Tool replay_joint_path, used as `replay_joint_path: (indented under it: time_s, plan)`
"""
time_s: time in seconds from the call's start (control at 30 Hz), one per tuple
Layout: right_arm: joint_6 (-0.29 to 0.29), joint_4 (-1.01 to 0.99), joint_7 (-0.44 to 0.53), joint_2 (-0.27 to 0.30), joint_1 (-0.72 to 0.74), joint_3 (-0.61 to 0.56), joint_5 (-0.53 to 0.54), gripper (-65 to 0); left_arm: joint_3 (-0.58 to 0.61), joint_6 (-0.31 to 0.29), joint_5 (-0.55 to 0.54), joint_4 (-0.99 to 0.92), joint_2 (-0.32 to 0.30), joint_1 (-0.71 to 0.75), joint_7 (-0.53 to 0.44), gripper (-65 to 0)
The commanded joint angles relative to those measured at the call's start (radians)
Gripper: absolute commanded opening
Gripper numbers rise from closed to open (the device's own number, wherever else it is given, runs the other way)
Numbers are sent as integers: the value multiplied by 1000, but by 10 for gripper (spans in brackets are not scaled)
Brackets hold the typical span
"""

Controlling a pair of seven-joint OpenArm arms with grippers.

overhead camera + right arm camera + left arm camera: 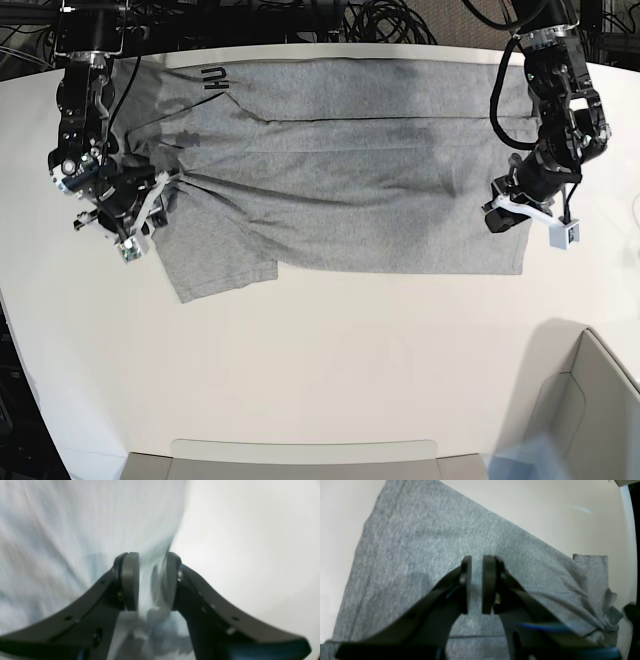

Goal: Fold the T-shirt properly

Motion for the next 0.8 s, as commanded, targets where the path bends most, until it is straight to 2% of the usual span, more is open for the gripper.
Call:
replay_joint_path:
  time_s: [0.0,0.1,0.33,0.4,0.53,0.77]
  plan:
    - [0,3,11,14,54,6,2,-461,-4,-1,-10,15,-12,-13,-11,-561]
    - [0,-98,10,14,160,1,2,-460,-4,-1,-10,15,-12,-13,-11,-561]
    - [0,-492,25,14,396,1,0,-459,-7,-1,-10,15,-12,-13,-11,-561]
    - [0,-577,80,14,414,-17,0,-459,-9,-1,-10,15,-12,-13,-11,-561]
    - [0,-702,169,18,418,-148,2,-459,-9,-1,-10,14,-12,-13,-11,-561]
    - [0,-782,194,-12,414,-169,5,-459,-9,2,-10,14,-12,-13,-16,-561]
